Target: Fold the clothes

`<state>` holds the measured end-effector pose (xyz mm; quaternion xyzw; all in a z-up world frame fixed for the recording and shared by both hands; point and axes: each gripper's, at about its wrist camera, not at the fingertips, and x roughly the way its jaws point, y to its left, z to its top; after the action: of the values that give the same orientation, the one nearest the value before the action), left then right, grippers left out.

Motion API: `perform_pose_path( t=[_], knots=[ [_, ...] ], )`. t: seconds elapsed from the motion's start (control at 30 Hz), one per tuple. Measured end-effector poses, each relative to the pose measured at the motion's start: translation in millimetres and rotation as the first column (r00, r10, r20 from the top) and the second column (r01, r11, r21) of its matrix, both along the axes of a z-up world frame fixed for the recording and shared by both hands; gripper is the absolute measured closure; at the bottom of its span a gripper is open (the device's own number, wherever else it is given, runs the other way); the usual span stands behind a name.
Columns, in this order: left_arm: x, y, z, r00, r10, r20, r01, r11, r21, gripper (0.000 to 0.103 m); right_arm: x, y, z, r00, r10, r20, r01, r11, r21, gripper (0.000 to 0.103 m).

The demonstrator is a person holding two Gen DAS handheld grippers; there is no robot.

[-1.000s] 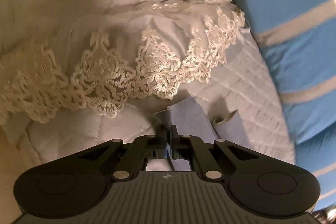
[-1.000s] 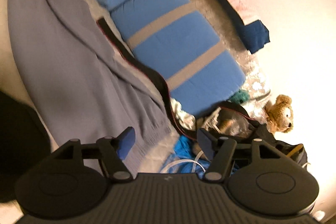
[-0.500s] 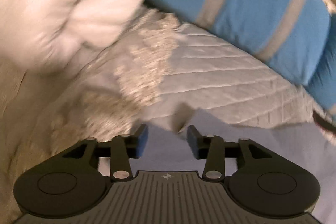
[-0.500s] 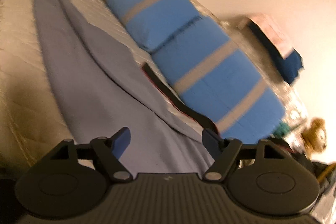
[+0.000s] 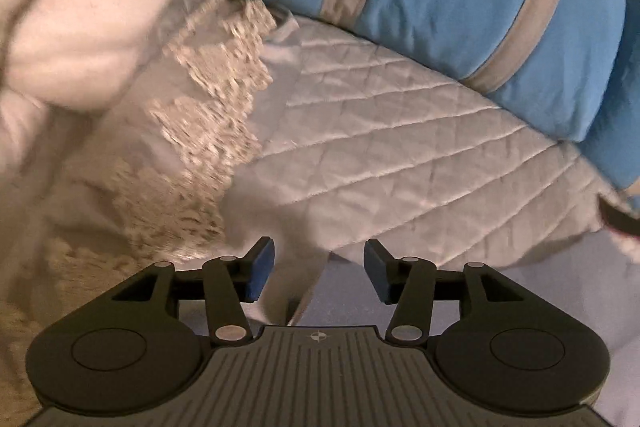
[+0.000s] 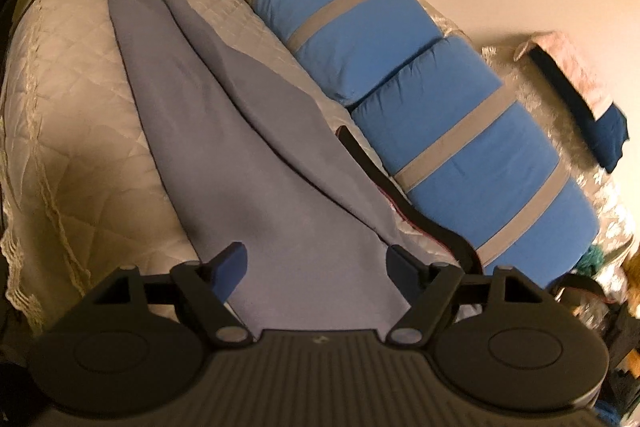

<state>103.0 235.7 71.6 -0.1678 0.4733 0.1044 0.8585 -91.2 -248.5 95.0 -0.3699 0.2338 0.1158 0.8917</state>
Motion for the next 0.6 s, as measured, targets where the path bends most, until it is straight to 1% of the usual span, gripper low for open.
perform_pose_path(
  t=[0.03, 0.07, 0.1, 0.13, 0.17, 0.3, 0.4, 0.6],
  knots=[
    [0, 4, -4, 1.000, -0.018, 0.004, 0.018, 0.999, -0.033, 0.056, 2, -1, 1, 1.000, -0.004, -0.007, 0.004, 1.000, 0.009, 0.017],
    [0, 7, -7, 0.999, -0.033, 0.009, 0.034, 0.998, -0.060, 0.059, 2, -1, 0, 1.000, -0.004, -0.009, 0.005, 1.000, 0.008, 0.017],
    [-1, 8, -9, 0.999, -0.048, 0.019, 0.050, 0.996, -0.071, 0.072, 2, -1, -1, 1.000, -0.005, -0.012, 0.005, 1.000, 0.007, 0.017],
    [-2, 7, -11, 0.997, -0.069, 0.030, 0.071, 0.994, -0.078, 0.103, 2, -1, -1, 1.000, -0.005, -0.015, 0.005, 1.000, 0.005, 0.017],
    [-2, 6, -11, 0.997, -0.074, 0.030, 0.076, 0.994, -0.074, 0.102, 2, -1, -2, 1.000, -0.006, -0.018, 0.006, 1.000, 0.004, 0.017],
    [-7, 8, 3, 0.992, -0.047, 0.114, 0.052, 0.998, -0.044, 0.102, 3, -1, -4, 1.000, -0.008, -0.029, 0.008, 1.000, -0.001, 0.017],
    [-9, 9, 22, 0.982, -0.023, 0.186, 0.028, 0.999, -0.021, 0.102, 4, -1, -5, 0.999, -0.009, -0.034, 0.009, 1.000, -0.004, 0.016],
    [-8, 7, 56, 0.956, 0.019, 0.292, -0.026, 0.999, 0.021, 0.102, 3, -3, -4, 0.999, -0.010, -0.034, 0.010, 1.000, 0.001, 0.016]
  ],
)
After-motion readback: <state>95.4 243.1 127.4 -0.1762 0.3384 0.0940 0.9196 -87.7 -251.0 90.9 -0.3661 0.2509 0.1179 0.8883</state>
